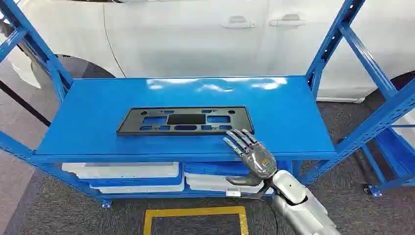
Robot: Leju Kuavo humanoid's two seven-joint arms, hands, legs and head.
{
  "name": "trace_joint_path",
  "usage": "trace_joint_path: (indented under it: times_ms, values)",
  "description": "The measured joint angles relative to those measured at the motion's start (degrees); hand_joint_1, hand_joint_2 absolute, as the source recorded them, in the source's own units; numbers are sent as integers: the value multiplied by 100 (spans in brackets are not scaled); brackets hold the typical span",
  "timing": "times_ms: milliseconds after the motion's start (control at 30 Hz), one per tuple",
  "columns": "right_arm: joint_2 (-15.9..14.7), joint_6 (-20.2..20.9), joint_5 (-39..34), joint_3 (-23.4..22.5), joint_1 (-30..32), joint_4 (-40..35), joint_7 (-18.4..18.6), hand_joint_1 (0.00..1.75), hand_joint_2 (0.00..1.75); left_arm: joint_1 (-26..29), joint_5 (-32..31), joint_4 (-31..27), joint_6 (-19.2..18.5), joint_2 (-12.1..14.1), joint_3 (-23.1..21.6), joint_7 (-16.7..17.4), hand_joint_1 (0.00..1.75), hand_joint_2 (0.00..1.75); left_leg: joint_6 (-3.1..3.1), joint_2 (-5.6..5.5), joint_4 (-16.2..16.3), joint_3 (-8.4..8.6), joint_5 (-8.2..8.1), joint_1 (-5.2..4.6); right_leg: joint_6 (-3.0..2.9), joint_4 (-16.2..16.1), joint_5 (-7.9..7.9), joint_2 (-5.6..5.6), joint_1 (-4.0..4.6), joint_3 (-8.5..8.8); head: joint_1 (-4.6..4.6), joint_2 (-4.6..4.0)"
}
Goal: Take the parts from the cabinet and place them on the table.
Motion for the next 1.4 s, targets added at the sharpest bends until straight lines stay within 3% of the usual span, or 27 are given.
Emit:
trace_joint_path:
  times_ms: [33,100,167,200,300,333,367,400,467,500,633,700,733,800,833,867,900,967,1000,1033,1133,1200,1233,1300,1333,1367,1400]
  values:
    - [0,33,31,0,-18,-9,4,0,0,-13,-21,-2,-7,0,-2,2,0,0,-13,-2,9,-19,-6,4,-66,25,8,16,-18,-27,-2,0]
    - [20,214,236,44,-142,-20,24,0,0,-11,-111,-2,-48,0,-2,57,0,0,-57,9,-11,-8,8,7,-127,24,11,31,13,-45,-4,0]
    - [31,391,396,147,-383,0,57,0,0,-22,-155,-2,-81,2,-2,85,0,0,-121,14,62,-29,-62,26,-195,-17,39,26,-28,-30,-4,0]
    - [48,470,428,249,-566,46,57,0,0,-30,-190,-2,-87,2,-2,83,0,0,-159,15,262,-116,-203,28,-226,-17,41,32,-37,-31,-7,0]
    - [164,654,474,593,-1118,311,15,0,0,-73,-234,-2,-96,0,-2,83,0,0,-242,16,1558,-743,-762,75,-250,-14,39,24,-23,-33,-7,0]
    - [230,715,474,733,-1244,443,-2,0,0,-77,-232,-2,-96,0,-2,76,0,0,-246,16,1767,-862,-783,79,-250,-13,39,19,-19,-32,-7,0]
    - [289,774,474,833,-1376,532,-22,0,0,-78,-232,-2,-96,0,-2,72,0,0,-242,16,1729,-861,-700,80,-250,-13,38,15,-20,-30,-7,0]
    - [348,835,474,947,-1517,650,-48,0,0,-81,-232,-2,-94,0,-2,66,0,0,-232,16,1444,-741,-497,81,-250,-12,38,18,-19,-27,-7,0]
    - [499,918,463,1183,-1763,877,-101,0,0,-99,-232,-2,-92,2,0,50,0,0,-170,17,360,-222,58,77,-232,-14,27,23,-17,6,-7,0]
    - [558,948,446,1257,-1886,986,-103,0,0,-106,-232,-2,-83,6,0,46,0,0,-141,17,18,-65,66,62,-222,-22,23,18,-17,11,-4,0]
    - [852,1007,380,1584,-2258,1545,-105,0,0,-118,-221,-2,-79,2,9,42,0,0,-56,7,-47,-35,70,14,-85,-99,60,27,-5,25,-6,0]
    - [938,1010,363,1672,-2375,1737,-116,0,0,-104,-218,-2,-74,-4,13,50,0,0,28,18,-196,40,143,69,-32,-19,-33,13,-6,22,-4,0]
    - [984,1023,360,1731,-2445,1845,-118,0,175,-104,-216,-2,-74,-11,13,57,0,0,58,21,-201,39,149,70,-35,303,-249,11,7,-139,-4,0]
    - [1042,1062,358,1833,-2477,2021,-116,0,175,-94,-218,0,-74,-15,20,87,0,0,78,19,-198,39,138,59,-16,1259,-668,14,10,-603,-4,0]
    - [1082,1086,363,1890,-2476,2096,-94,0,175,-79,-221,-2,-74,-15,24,92,0,0,85,18,-191,38,133,53,-10,1620,-762,13,10,-797,-4,0]
    - [1115,1104,374,1939,-2477,2173,-52,0,175,-65,-229,0,-79,-15,31,92,0,0,87,12,-185,41,127,50,-10,1716,-700,11,10,-873,-4,0]
    - [1159,1130,400,1985,-2491,2256,9,0,175,-46,-240,-2,-87,-15,35,90,0,0,80,6,-175,50,114,50,-19,1484,-491,11,10,-785,-4,0]
    - [1224,1189,415,2048,-2563,2391,138,0,175,-37,-267,0,-114,-20,35,90,0,0,49,-6,-127,65,74,50,-57,483,50,10,14,-326,-4,0]
    - [1277,1228,422,2061,-2617,2457,216,0,175,-37,-297,0,-125,-28,35,90,0,0,23,-6,-88,60,44,50,-85,26,187,2,19,-128,-4,0]
    - [1329,1281,426,2083,-2682,2553,324,0,175,-50,-304,-2,-133,-28,35,87,0,0,-16,-1,-43,24,15,3,-102,-35,116,4,55,-88,-4,0]
    - [1484,1449,433,2135,-2806,2846,643,0,175,-80,-310,-2,-144,-42,35,63,0,0,-84,4,-73,37,29,26,-177,-38,135,18,74,-105,-7,0]
    - [1600,1596,413,2144,-2895,3019,886,0,175,-88,-308,-2,-135,-39,39,39,0,0,-149,5,15,16,-62,31,-232,-105,170,14,13,-68,-4,0]
    - [1672,1650,374,2142,-2961,3119,1065,0,175,-95,-308,-2,-127,-42,39,24,0,0,-197,11,315,-118,-267,42,-269,-108,172,12,-1,-68,-7,0]
    - [1748,1696,260,2118,-3077,3333,1352,0,175,-122,-321,-2,-127,-44,42,11,0,0,-263,12,1251,-556,-701,83,-277,-108,172,1,3,-72,-7,0]
    - [1749,1696,216,2086,-3114,3418,1396,0,175,-124,-343,-2,-127,-44,42,7,0,0,-282,14,1634,-745,-817,94,-278,-107,171,-13,4,-72,-7,0]
    - [1749,1696,175,2046,-3153,3497,1447,0,175,-117,-356,-2,-131,-48,42,7,0,0,-296,16,1778,-825,-797,107,-278,-106,171,-17,4,-70,-7,0]
    - [1757,1709,157,2005,-3198,3567,1493,0,175,-108,-375,-2,-144,-46,42,11,0,0,-297,17,1614,-752,-643,115,-278,-105,171,-15,3,-66,-7,0]
